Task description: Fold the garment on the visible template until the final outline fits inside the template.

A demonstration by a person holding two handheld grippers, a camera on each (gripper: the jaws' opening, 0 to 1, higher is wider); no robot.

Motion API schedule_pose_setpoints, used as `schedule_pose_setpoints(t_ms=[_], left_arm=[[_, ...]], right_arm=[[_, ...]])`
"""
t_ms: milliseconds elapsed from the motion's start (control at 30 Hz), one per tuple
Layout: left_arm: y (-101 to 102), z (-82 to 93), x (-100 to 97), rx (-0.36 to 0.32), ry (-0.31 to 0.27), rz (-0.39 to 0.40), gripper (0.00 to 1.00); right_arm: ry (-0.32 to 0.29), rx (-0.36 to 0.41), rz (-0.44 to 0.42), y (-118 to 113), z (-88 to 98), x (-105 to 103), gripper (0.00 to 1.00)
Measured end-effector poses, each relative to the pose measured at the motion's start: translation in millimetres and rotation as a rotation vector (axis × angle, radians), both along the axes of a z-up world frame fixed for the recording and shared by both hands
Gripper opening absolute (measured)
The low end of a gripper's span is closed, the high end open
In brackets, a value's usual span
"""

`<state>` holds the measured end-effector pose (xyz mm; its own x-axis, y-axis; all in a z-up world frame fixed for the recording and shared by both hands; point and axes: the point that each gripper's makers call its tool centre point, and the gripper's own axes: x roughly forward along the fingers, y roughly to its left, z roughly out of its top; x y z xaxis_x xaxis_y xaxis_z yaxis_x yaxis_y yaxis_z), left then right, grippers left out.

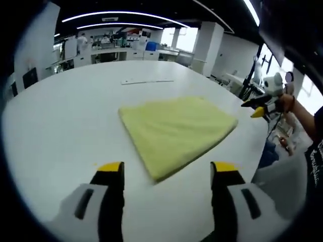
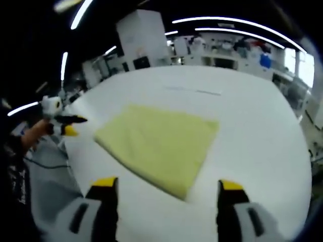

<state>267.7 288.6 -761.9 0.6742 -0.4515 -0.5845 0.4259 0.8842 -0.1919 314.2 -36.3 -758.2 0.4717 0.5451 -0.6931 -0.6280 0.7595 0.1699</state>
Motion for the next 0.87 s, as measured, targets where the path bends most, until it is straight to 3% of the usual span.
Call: schedule_pose_setpoints(t_ms=[300,533,600,867], left_arm=[[-3,18.3,-13.0,0.025,-0.016,0.0,0.89],[-1,14.7,-24.4,0.016,0.012,-0.005,0.98],[-2,15.9,-26.4,0.008,-0.002,0.002,0.99],[4,8.9,-36.4,0.021,0.03,0.024,0.99]], right_arm=[[-0.037,0.002,-0.006,1,21.5,-19,0.94],[-0.055,0.019,-0.031,1,27.8,-27,0.99],[-0.052,0.021,-0.036,2,26.8,-28,0.99],[-0.051,0.014,-0.035,4,26.1,-31,0.99]])
